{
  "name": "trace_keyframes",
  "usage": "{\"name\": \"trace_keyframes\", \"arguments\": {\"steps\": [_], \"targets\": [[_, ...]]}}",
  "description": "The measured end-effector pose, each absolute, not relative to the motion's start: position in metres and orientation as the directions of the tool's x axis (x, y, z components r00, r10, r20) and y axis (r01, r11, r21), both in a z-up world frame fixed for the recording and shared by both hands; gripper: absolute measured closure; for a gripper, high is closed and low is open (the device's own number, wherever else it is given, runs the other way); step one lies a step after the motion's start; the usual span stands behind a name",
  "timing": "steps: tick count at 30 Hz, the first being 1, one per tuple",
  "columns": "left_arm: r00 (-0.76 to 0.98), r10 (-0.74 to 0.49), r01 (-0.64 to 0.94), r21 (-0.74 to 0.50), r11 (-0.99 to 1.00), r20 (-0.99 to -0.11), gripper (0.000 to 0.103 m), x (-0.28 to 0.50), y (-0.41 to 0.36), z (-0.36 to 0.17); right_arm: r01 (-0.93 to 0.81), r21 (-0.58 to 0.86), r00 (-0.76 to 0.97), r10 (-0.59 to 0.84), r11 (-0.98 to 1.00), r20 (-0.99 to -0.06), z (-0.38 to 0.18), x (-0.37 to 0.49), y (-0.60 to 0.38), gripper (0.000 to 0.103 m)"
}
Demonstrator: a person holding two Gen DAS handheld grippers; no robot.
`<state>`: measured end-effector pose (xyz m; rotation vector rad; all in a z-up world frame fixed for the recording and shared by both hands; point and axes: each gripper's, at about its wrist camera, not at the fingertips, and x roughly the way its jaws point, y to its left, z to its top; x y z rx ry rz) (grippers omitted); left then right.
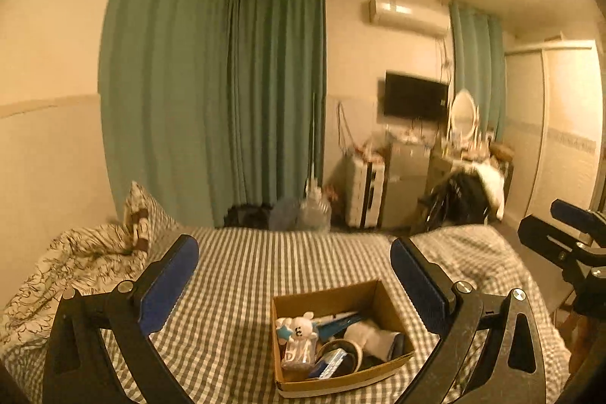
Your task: Organize objects
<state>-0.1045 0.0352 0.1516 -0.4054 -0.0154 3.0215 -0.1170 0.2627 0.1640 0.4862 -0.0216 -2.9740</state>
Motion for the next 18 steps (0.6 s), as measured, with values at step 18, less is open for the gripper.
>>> {"name": "trace_keyframes", "arguments": {"steps": [18], "targets": [[-0.972, 0.017, 0.000, -0.072, -0.997, -0.236, 0.000, -0.050, 0.033, 0.063, 0.102, 0.042, -0.948, -0.110, -0.994, -0.300, 0.084, -0.046, 0.274, 0.000]]}}
